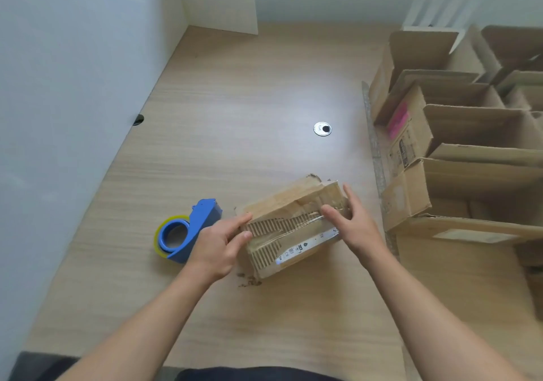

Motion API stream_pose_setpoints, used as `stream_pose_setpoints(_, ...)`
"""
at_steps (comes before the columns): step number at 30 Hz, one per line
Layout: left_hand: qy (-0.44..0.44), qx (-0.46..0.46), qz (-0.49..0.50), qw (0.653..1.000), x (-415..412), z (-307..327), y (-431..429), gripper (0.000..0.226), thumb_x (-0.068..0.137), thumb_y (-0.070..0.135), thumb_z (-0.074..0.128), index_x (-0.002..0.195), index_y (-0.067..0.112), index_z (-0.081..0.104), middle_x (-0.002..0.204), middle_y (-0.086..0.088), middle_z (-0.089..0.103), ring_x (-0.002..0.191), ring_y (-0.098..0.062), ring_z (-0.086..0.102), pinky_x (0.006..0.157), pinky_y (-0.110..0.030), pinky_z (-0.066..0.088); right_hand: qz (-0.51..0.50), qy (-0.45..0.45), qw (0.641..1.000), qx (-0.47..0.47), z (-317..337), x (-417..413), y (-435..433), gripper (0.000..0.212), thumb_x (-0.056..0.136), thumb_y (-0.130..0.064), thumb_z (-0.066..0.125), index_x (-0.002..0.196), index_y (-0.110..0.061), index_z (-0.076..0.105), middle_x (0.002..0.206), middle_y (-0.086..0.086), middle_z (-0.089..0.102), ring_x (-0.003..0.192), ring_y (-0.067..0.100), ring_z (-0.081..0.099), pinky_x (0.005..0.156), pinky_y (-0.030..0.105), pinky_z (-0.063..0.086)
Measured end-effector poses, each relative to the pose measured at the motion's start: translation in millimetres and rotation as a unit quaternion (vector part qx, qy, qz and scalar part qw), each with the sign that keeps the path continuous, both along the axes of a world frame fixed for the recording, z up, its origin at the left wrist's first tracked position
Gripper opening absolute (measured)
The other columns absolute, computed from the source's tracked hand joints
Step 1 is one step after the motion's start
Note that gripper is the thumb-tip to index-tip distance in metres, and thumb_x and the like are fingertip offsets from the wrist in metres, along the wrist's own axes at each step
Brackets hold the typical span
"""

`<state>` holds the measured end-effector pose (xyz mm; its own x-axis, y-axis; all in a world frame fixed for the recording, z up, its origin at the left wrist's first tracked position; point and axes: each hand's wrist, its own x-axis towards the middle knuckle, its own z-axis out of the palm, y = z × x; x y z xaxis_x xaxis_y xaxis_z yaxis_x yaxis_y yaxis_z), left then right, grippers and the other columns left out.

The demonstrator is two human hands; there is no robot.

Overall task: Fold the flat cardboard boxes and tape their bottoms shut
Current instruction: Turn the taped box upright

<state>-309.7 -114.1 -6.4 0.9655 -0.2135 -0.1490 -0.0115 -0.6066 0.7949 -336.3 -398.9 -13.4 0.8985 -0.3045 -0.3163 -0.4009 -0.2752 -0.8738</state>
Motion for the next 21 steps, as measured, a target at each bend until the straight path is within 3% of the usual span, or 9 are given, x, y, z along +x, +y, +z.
stream_pose_setpoints(3,0.020,-0.075,0.088,0.993,-3,7,-14,0.056,0.086,0.026,0.076,0.138,0.027,0.056,0.123,0.020,0.060,0.118,0.005,0.056,0.102,-0.017,0.043,0.008,-0.002,0.999,-0.048,-2,1,6,0.075,0.073,-0.049,0.082,0.136,-0.032,0.047,0.128,-0.008,0.057,0.119,0.013,0.055,0.103,0.037,0.044)
stream_pose_setpoints(5,0.064,-0.140,0.126,0.980,-6,10,-24,0.078,0.076,0.032,0.083,0.144,0.026,0.046,0.129,0.019,0.057,0.120,0.007,0.052,0.102,-0.017,0.041,-0.044,-0.009,0.996,-0.077,-3,-1,15,0.078,0.071,-0.046,0.084,0.137,-0.024,0.048,0.125,-0.003,0.055,0.116,0.015,0.053,0.098,0.032,0.042)
stream_pose_setpoints(6,0.067,-0.148,0.129,0.978,-8,10,-30,0.081,0.072,0.035,0.085,0.142,0.031,0.045,0.126,0.027,0.058,0.116,0.012,0.052,0.099,-0.011,0.039,-0.064,-0.021,0.993,-0.093,-3,-2,20,0.075,0.072,-0.044,0.084,0.135,-0.021,0.049,0.122,-0.002,0.055,0.114,0.016,0.053,0.094,0.029,0.041)
stream_pose_setpoints(8,0.027,-0.078,0.122,0.989,-13,9,-42,0.079,0.071,0.042,0.085,0.138,0.038,0.043,0.118,0.035,0.056,0.111,0.011,0.051,0.089,0.000,0.032,-0.095,-0.052,0.989,-0.098,-3,-7,28,0.064,0.075,-0.039,0.083,0.128,-0.020,0.053,0.116,-0.002,0.056,0.108,0.016,0.054,0.088,0.026,0.038)
stream_pose_setpoints(10,0.000,-0.016,0.120,0.993,-15,9,-51,0.095,0.072,0.047,0.083,0.150,0.027,0.033,0.138,0.016,0.047,0.128,-0.004,0.041,0.099,-0.008,0.024,-0.113,-0.083,0.987,-0.076,0,-10,31,0.055,0.077,-0.035,0.082,0.122,-0.024,0.053,0.112,-0.004,0.057,0.104,0.014,0.056,0.086,0.028,0.041)
stream_pose_setpoints(12,-0.003,-0.018,0.131,0.991,-13,9,-58,0.104,0.072,0.047,0.083,0.153,0.025,0.023,0.140,0.010,0.040,0.131,-0.007,0.036,0.102,-0.020,0.025,-0.125,-0.104,0.985,-0.058,3,-12,28,0.045,0.079,-0.034,0.081,0.115,-0.029,0.053,0.110,-0.003,0.060,0.101,0.014,0.058,0.087,0.031,0.045)
stream_pose_setpoints(15,0.006,-0.053,0.158,0.986,-11,10,-63,0.090,0.076,0.045,0.080,0.149,0.032,0.029,0.129,0.016,0.049,0.119,-0.005,0.045,0.096,-0.023,0.033,-0.116,-0.132,0.983,-0.048,13,-14,17,0.031,0.084,-0.032,0.077,0.105,-0.037,0.054,0.107,-0.008,0.063,0.098,0.011,0.059,0.084,0.029,0.047)
stream_pose_setpoints(18,-0.029,-0.078,0.179,0.980,-9,13,-56,0.065,0.083,0.037,0.077,0.138,0.038,0.043,0.103,0.017,0.064,0.100,-0.013,0.062,0.077,-0.013,0.040,-0.098,-0.147,0.984,0.019,18,-20,4,0.023,0.088,-0.025,0.074,0.095,-0.042,0.059,0.097,-0.020,0.066,0.092,0.002,0.062,0.070,0.014,0.049)
stream_pose_setpoints(21,-0.080,-0.091,0.143,0.982,-1,20,-41,0.061,0.085,0.025,0.076,0.133,0.047,0.046,0.098,0.027,0.068,0.093,-0.001,0.066,0.078,-0.009,0.045,-0.095,-0.112,0.977,0.156,17,-29,-7,0.011,0.093,-0.032,0.066,0.103,-0.036,0.064,0.105,-0.011,0.068,0.100,0.011,0.066,0.073,0.026,0.057)
